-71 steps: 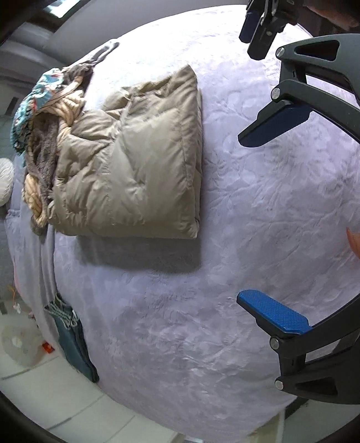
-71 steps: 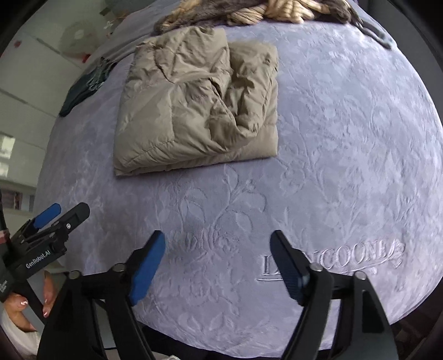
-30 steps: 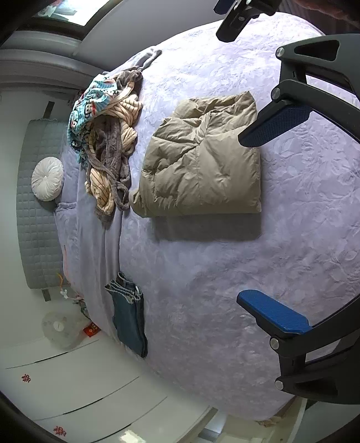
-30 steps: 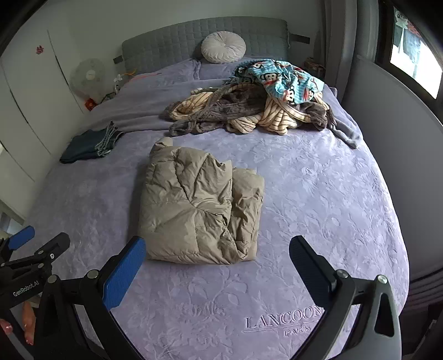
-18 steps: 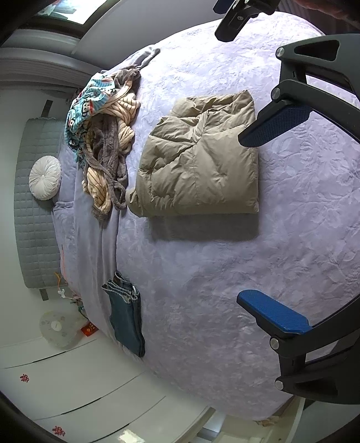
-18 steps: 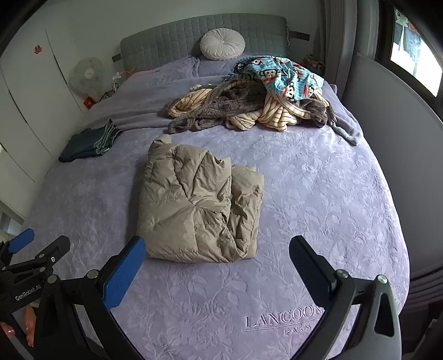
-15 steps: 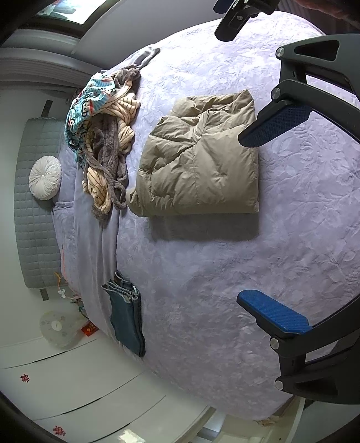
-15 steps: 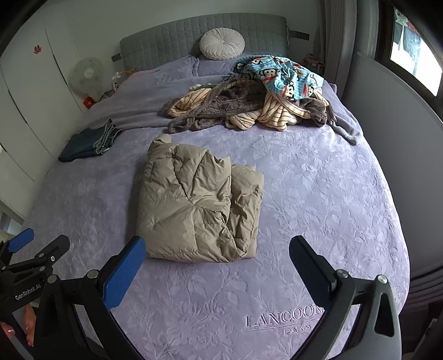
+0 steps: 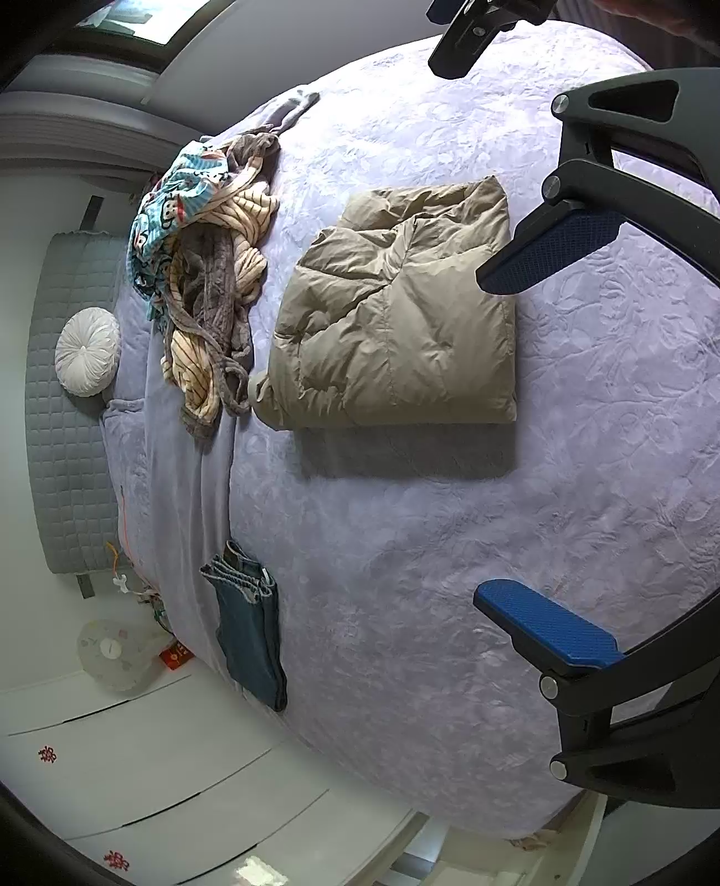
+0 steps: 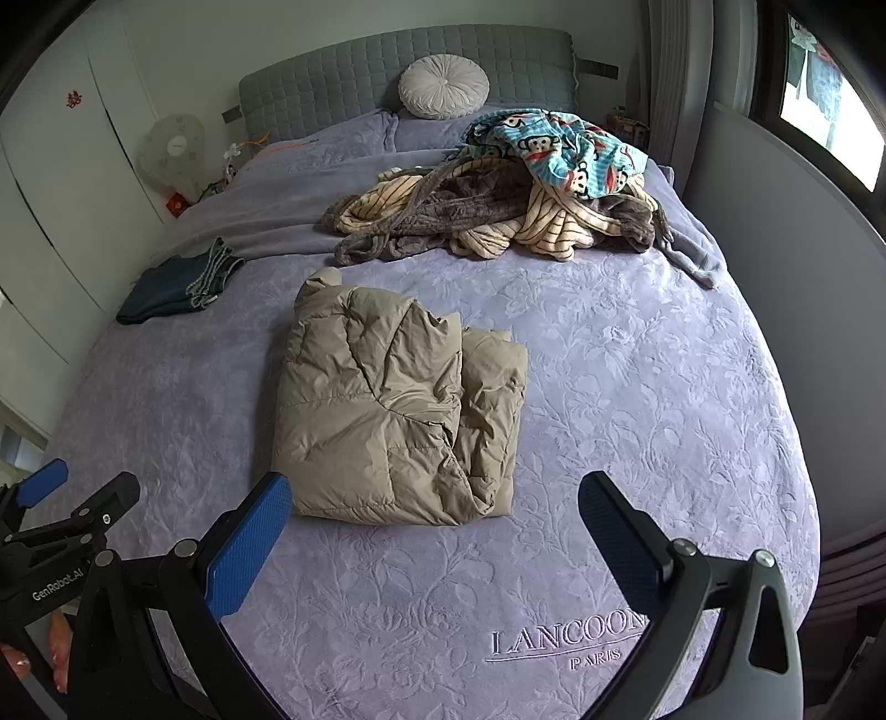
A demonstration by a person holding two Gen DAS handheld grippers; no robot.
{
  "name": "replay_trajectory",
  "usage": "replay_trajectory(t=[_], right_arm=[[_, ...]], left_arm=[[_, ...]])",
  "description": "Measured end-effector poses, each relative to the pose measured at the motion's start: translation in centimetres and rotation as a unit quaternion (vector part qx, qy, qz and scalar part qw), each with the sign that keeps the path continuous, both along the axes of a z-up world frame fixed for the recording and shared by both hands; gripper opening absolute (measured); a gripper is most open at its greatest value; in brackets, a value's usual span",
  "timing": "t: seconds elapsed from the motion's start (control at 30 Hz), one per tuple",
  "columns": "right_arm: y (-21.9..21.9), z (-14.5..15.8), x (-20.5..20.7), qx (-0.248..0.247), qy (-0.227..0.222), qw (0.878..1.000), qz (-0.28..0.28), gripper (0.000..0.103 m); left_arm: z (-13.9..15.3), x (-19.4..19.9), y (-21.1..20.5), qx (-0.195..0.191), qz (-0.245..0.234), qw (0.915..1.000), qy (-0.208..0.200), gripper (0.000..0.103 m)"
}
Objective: Fold large clothes
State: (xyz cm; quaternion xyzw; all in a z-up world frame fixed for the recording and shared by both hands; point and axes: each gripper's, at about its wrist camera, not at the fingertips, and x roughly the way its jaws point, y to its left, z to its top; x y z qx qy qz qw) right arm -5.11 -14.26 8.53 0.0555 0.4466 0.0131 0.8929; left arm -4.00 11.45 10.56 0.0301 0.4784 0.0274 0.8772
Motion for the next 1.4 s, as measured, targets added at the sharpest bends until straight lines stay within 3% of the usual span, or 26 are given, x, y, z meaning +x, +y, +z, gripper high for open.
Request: replay_trajectory(t=[1.4], right_arm=[[-0.03,0.03,0.21,-0.001,0.000,1.000,0.001,0.103]], left_arm=[[-0.32,0.08,-0.10,0.000,-0.003,1.0000,0.003,0.103]])
